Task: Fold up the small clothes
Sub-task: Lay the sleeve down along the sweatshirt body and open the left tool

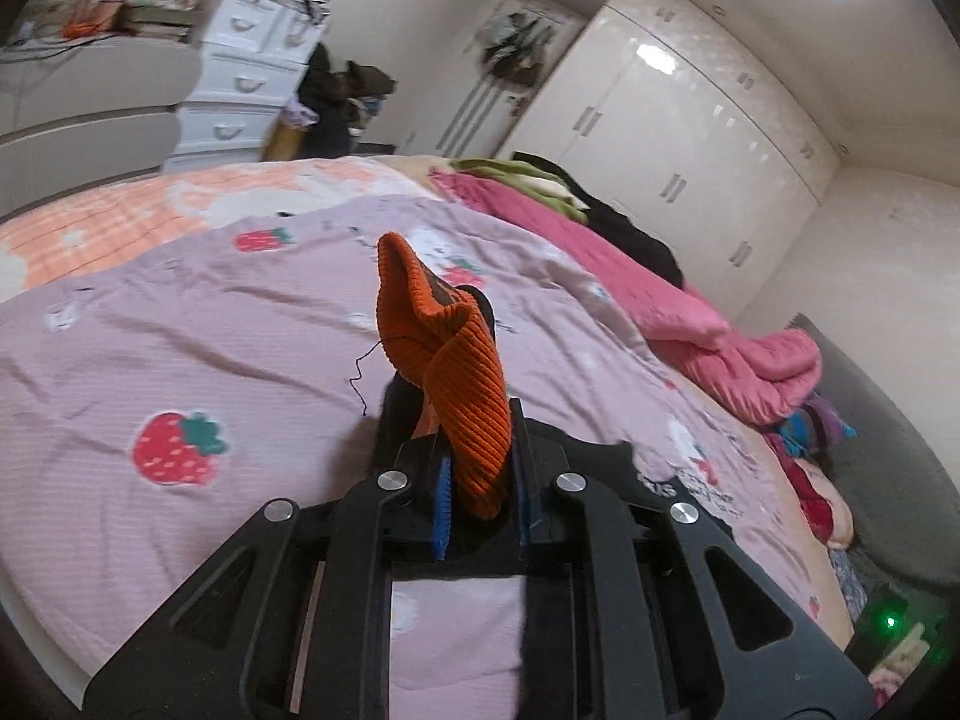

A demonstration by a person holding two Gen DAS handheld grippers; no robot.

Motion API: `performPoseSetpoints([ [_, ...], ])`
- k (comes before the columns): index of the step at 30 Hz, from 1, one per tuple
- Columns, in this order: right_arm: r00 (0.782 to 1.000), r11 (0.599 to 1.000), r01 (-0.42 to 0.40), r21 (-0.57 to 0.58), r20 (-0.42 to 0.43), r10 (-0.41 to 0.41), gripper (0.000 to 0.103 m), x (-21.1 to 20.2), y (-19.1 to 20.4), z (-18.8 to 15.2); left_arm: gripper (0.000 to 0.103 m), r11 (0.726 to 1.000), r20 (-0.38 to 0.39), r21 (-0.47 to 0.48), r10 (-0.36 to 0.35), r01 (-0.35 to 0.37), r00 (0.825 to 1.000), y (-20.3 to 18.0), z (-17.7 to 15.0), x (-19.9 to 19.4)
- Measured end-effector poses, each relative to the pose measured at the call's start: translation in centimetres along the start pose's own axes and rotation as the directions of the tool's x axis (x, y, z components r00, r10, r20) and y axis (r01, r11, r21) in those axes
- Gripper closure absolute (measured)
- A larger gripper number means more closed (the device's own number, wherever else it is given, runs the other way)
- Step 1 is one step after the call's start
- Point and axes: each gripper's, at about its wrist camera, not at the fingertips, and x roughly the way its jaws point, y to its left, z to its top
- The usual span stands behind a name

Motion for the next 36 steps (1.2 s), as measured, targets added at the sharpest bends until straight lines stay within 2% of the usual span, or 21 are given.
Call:
performPoseSetpoints([
  [9, 0.999, 0.998, 0.033, 0.061, 0.032, -0.035, 0.005, -2.1, -2.9, 0.6, 0.095, 0.987, -0.06, 0.051, -0.148, 0.151, 0.987, -5.1, -0.4, 1.7],
  [18, 0.995, 0.989, 0.074, 0.126, 0.062, -0.083, 0.005, -4.1, -6.0, 0.7, 0.095, 0.968, -0.143, 0.1, -0.216, 0.231, 0.966, -9.3, -1.5, 3.9],
  [24, 0.988, 0.978, 0.113, 0.173, 0.081, -0.129, 0.004, -5.4, -8.2, 0.6, 0.095, 0.941, -0.227, 0.145, -0.268, 0.305, 0.936, -13.2, -3.0, 5.9],
  [29, 0.982, 0.968, 0.148, 0.202, 0.087, -0.168, 0.005, -6.3, -10.0, 0.2, 0.095, 0.924, -0.284, 0.189, -0.272, 0.332, 0.919, -15.7, -4.6, 7.7],
  [34, 0.975, 0.954, 0.176, 0.241, 0.089, -0.203, 0.005, -6.6, -11.8, 0.0, 0.095, 0.909, -0.358, 0.203, -0.278, 0.365, 0.892, -17.0, -7.0, 9.7],
  [36, 0.973, 0.95, 0.185, 0.253, 0.089, -0.213, 0.004, -6.6, -12.3, -0.1, 0.095, 0.901, -0.401, 0.211, -0.274, 0.379, 0.874, -17.4, -8.4, 10.6],
])
